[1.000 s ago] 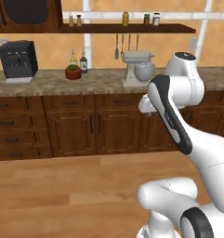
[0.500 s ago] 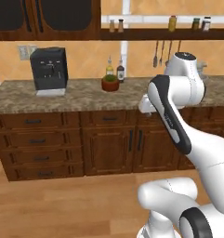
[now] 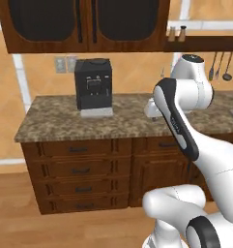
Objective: Navigate to the coffee machine.
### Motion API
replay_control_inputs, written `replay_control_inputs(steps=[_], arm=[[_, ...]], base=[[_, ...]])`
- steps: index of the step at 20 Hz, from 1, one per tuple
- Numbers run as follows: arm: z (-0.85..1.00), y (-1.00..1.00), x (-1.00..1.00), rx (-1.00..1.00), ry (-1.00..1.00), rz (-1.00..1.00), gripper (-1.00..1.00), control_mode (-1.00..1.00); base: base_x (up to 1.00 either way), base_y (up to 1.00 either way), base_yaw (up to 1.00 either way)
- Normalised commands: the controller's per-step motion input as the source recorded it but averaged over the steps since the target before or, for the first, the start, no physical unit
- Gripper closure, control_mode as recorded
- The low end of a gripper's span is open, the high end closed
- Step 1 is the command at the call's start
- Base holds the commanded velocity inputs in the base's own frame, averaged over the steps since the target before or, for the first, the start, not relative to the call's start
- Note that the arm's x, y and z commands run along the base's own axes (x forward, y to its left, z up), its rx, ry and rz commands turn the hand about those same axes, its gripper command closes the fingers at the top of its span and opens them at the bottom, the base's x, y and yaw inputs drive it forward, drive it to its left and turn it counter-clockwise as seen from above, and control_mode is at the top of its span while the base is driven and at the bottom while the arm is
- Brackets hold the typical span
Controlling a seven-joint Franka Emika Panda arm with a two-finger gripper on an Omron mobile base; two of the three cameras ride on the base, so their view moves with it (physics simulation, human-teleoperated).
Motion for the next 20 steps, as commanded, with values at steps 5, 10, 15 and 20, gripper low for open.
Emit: replay_control_inputs(steps=[5, 10, 15, 20], arm=[[0.00, 0.00, 0.00, 0.00, 0.00, 0.00, -1.00, 1.00], [0.00, 0.00, 0.00, 0.00, 0.00, 0.00, -1.00, 1.00], [0.00, 0.00, 0.00, 0.00, 0.00, 0.00, -1.00, 1.00], [0.00, 0.00, 0.00, 0.00, 0.00, 0.00, -1.00, 1.00]], base=[[1.00, 0.96, -0.03], [0.93, 0.39, -0.11], [0.54, -0.11, -0.08], [0.66, -0.13, -0.03]])
